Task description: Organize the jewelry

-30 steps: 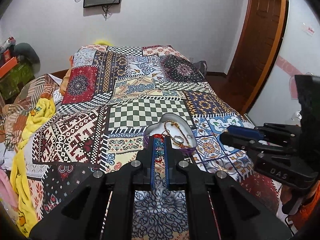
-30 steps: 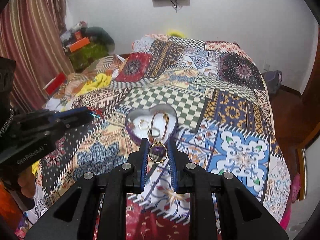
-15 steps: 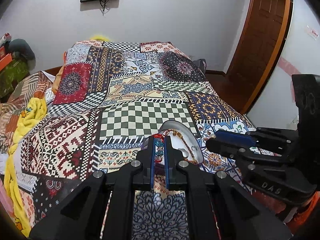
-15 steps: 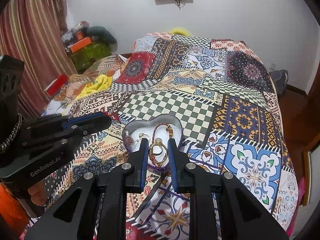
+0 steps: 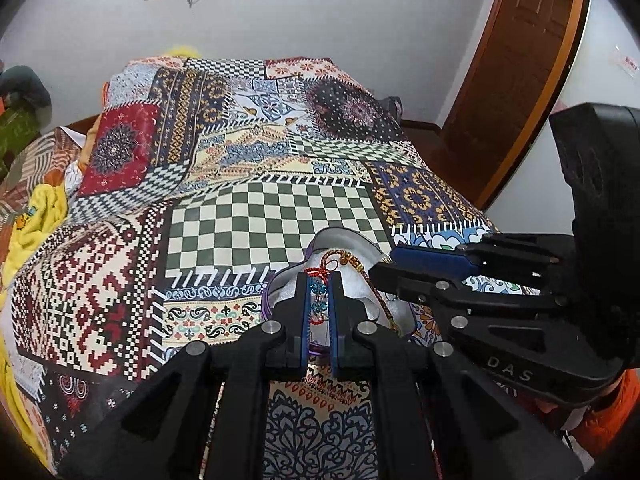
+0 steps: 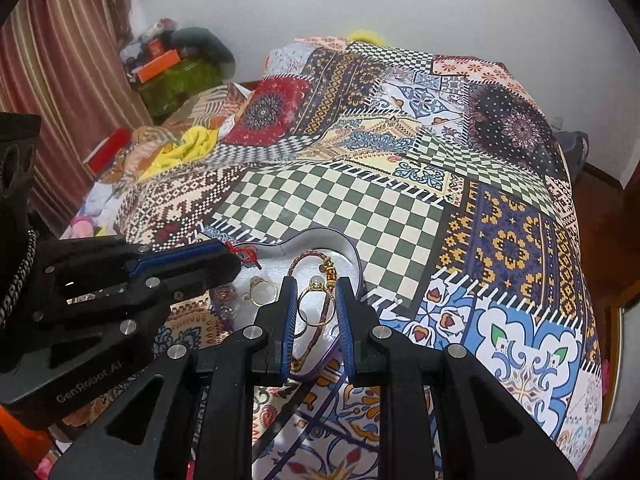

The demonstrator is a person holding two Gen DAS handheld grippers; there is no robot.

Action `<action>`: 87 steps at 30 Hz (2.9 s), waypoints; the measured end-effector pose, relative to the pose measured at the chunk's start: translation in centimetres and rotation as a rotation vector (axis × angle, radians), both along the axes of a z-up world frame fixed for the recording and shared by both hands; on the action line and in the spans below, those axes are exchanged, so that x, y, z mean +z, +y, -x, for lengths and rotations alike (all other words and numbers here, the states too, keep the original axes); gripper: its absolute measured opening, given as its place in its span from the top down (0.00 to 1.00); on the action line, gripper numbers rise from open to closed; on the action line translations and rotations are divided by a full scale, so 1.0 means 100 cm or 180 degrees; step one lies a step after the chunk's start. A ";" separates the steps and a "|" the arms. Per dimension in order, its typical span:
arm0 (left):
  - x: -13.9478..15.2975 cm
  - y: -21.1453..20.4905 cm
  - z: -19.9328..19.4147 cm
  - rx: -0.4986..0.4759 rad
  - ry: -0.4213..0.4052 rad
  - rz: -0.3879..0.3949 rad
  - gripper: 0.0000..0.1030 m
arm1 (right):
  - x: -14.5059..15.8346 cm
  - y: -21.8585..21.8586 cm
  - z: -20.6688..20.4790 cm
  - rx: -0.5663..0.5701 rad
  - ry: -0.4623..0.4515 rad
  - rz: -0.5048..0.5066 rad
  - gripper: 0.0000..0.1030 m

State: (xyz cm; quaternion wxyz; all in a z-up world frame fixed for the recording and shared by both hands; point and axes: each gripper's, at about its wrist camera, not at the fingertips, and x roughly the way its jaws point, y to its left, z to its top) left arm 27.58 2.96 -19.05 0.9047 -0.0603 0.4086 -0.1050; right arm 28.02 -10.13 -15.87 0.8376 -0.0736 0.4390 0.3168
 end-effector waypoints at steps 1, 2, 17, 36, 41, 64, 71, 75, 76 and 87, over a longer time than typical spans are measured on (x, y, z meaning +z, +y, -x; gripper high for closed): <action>-0.001 0.000 -0.001 -0.0005 0.0012 0.0011 0.94 | 0.000 0.000 0.000 0.0013 0.0000 0.0009 0.83; -0.002 0.000 -0.001 -0.0012 0.0025 0.0023 0.94 | -0.001 0.001 0.000 0.0026 0.0000 0.0018 0.83; 0.012 0.010 0.010 0.0094 -0.0102 -0.0036 0.94 | -0.005 0.008 -0.001 0.0105 0.0028 0.0123 0.78; 0.130 0.004 0.091 0.0312 -0.0997 -0.0186 0.93 | 0.109 -0.027 0.068 -0.0165 -0.0880 -0.0255 0.77; 0.176 -0.004 0.142 0.0373 -0.1455 -0.0259 0.93 | 0.165 -0.049 0.122 -0.0315 -0.1462 -0.0534 0.77; 0.217 -0.020 0.269 0.0789 -0.2334 -0.0379 0.08 | 0.209 -0.082 0.245 -0.1109 -0.2572 -0.0867 0.00; 0.213 -0.019 0.274 0.0817 -0.2283 -0.0356 0.08 | 0.206 -0.080 0.249 -0.1069 -0.2557 -0.0797 0.00; 0.213 -0.017 0.275 0.0833 -0.2270 -0.0353 0.08 | 0.205 -0.083 0.254 -0.1060 -0.2536 -0.0816 0.00; 0.212 -0.017 0.275 0.0839 -0.2263 -0.0353 0.08 | 0.204 -0.084 0.255 -0.1058 -0.2531 -0.0819 0.00; 0.206 -0.017 0.270 0.0852 -0.2200 -0.0359 0.07 | 0.201 -0.085 0.256 -0.1052 -0.2494 -0.0810 0.00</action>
